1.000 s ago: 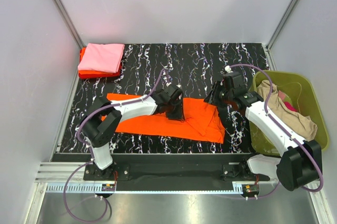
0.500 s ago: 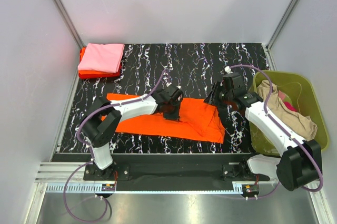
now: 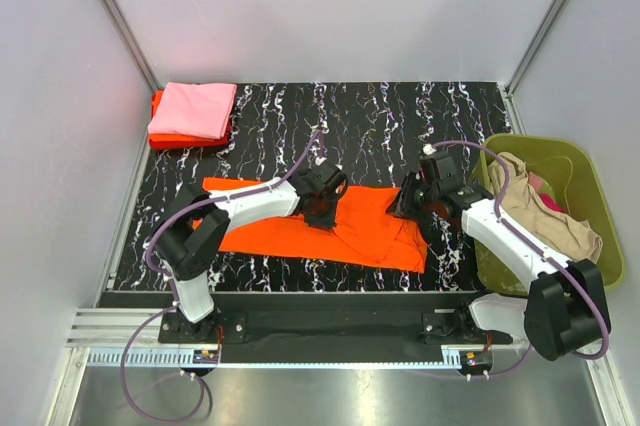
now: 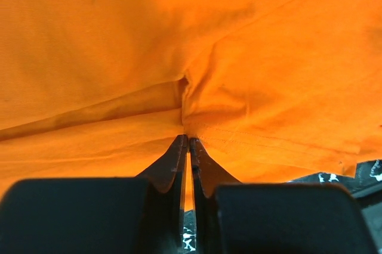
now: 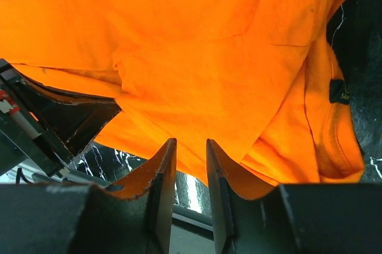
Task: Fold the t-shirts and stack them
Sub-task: Fold the tshirt
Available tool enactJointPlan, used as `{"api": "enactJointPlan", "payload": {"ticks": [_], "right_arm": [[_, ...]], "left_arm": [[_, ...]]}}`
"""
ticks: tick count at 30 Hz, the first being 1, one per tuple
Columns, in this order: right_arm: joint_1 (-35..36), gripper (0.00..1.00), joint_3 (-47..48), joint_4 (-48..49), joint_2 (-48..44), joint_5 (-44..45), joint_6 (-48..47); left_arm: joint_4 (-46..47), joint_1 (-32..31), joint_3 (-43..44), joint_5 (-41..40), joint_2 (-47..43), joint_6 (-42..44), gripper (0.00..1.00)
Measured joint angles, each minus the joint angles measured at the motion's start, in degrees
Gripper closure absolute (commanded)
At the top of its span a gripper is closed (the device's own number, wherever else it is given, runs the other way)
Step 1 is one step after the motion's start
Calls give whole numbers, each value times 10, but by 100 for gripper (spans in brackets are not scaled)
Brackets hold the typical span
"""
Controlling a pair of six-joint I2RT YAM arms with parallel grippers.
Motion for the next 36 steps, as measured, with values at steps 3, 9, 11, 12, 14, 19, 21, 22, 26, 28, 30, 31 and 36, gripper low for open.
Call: {"api": "enactJointPlan", "payload": {"ticks": [3, 9, 11, 12, 14, 19, 21, 22, 26, 28, 30, 31, 36], "right_arm": [[0, 67, -3, 1, 3, -1, 7], [0, 66, -2, 5, 29, 11, 25], [-1, 62, 5, 5, 42, 27, 35], [-2, 62, 10, 4, 52, 36, 37], [-7, 62, 28, 4, 75, 53, 42], [-43, 63, 92, 3, 151, 77, 38], [-55, 63, 121, 2, 178, 77, 34], [-60, 62, 136, -2, 189, 79, 32], [-77, 55, 168, -7, 212, 96, 14], [-89, 55, 172, -11, 218, 102, -2], [-103, 56, 174, -15, 227, 100, -24], [-114, 56, 174, -16, 233, 100, -32], [-136, 59, 174, -17, 252, 84, -76]], "left_arm": [[-9, 0, 5, -11, 0, 1, 86], [-31, 0, 11, -36, -2, -9, 73], [-38, 0, 10, -39, -8, -14, 71], [-40, 0, 10, -39, -13, -16, 69], [-42, 0, 10, -38, -26, -18, 66], [-46, 19, 29, -28, -43, -6, 65], [-45, 46, 42, -16, -43, 4, 64], [-43, 66, 48, -10, -43, 8, 64], [-36, 148, 79, 26, -23, 24, 64], [-30, 186, 92, 38, -4, 30, 64], [-26, 217, 99, 51, 18, 35, 64], [-24, 228, 99, 57, 28, 36, 64], [-24, 267, 99, 82, 73, 40, 64]]}}
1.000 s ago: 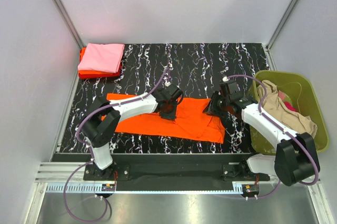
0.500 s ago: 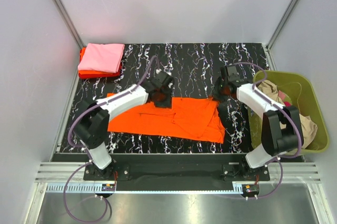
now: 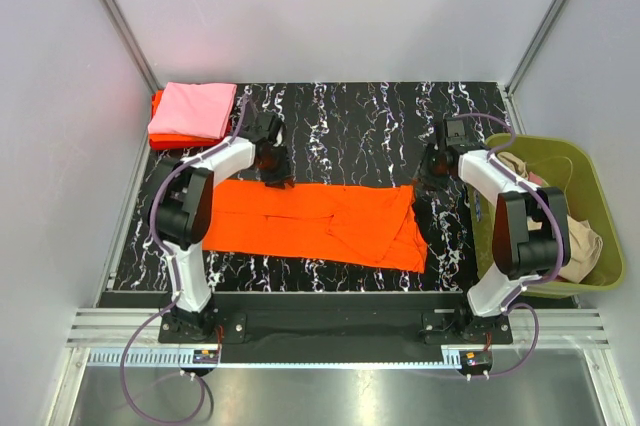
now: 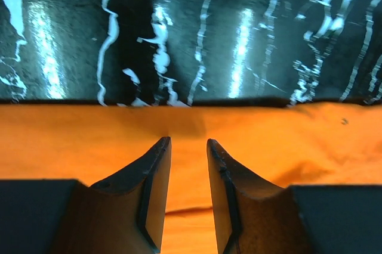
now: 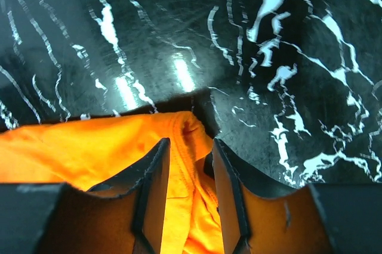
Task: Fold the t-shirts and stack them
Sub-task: Fold the tshirt
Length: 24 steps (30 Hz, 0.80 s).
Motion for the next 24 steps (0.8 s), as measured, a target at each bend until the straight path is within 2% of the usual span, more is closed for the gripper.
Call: {"api": "enactJointPlan", "payload": {"ticks": [12, 24], "right_arm": [[-8, 59, -29, 70, 2, -72, -48], [-8, 65, -42, 100, 14, -89, -52]], "left_arm": [[6, 21, 0, 24, 25, 9, 64], [17, 25, 0, 27, 29, 9, 65]]}}
